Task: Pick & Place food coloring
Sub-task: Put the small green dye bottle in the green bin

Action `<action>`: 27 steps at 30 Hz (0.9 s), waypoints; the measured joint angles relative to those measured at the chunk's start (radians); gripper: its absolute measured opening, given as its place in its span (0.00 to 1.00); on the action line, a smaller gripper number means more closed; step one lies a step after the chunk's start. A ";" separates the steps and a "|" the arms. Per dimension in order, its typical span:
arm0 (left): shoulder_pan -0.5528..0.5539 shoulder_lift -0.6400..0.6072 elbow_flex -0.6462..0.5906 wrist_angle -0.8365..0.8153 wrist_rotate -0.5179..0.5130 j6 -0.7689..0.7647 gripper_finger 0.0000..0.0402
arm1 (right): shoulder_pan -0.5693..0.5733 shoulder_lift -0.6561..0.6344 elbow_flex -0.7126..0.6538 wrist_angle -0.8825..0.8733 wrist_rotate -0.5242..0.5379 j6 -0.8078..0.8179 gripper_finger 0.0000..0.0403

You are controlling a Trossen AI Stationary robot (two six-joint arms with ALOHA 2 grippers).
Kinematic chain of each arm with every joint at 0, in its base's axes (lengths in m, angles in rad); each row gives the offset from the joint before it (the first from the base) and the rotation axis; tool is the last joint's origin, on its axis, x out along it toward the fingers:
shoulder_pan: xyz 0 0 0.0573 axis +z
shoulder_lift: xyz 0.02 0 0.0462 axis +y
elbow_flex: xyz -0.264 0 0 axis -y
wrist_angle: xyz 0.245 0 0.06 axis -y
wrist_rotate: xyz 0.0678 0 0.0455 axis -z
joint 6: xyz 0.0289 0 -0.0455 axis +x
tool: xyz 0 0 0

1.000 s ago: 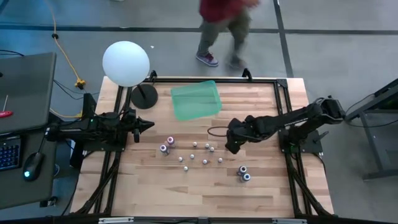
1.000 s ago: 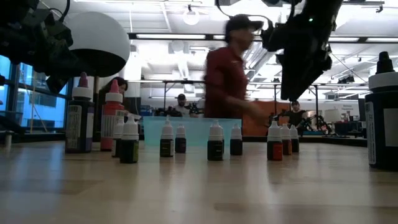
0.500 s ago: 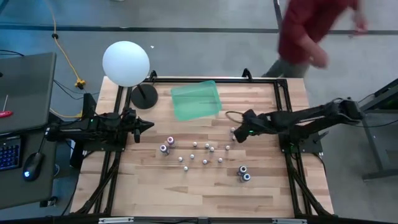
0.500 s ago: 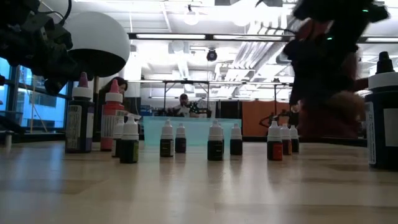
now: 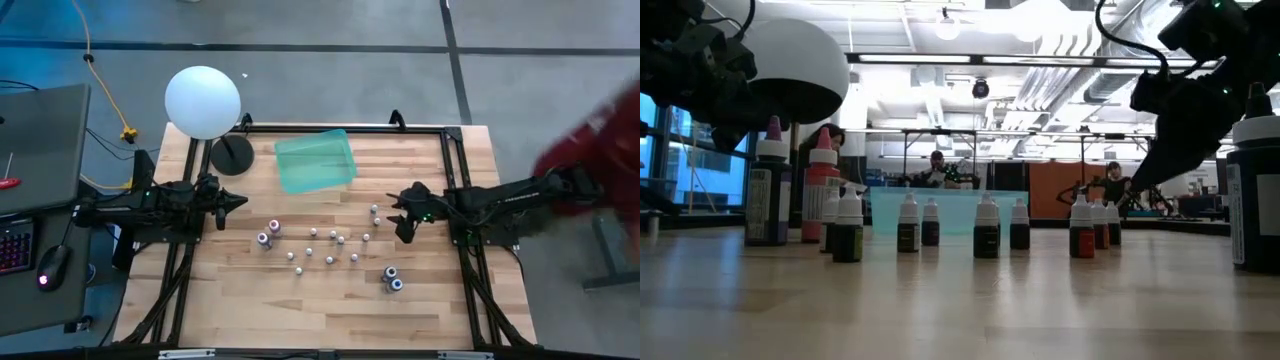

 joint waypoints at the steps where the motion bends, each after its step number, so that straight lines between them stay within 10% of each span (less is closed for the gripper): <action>1: 0.000 0.000 0.000 0.000 0.000 0.001 0.00 | 0.000 0.000 -0.008 0.026 0.000 -0.014 0.51; 27: 0.000 0.000 0.000 -0.019 0.003 -0.003 0.00 | 0.000 0.300 -0.086 0.435 -0.086 -0.133 0.51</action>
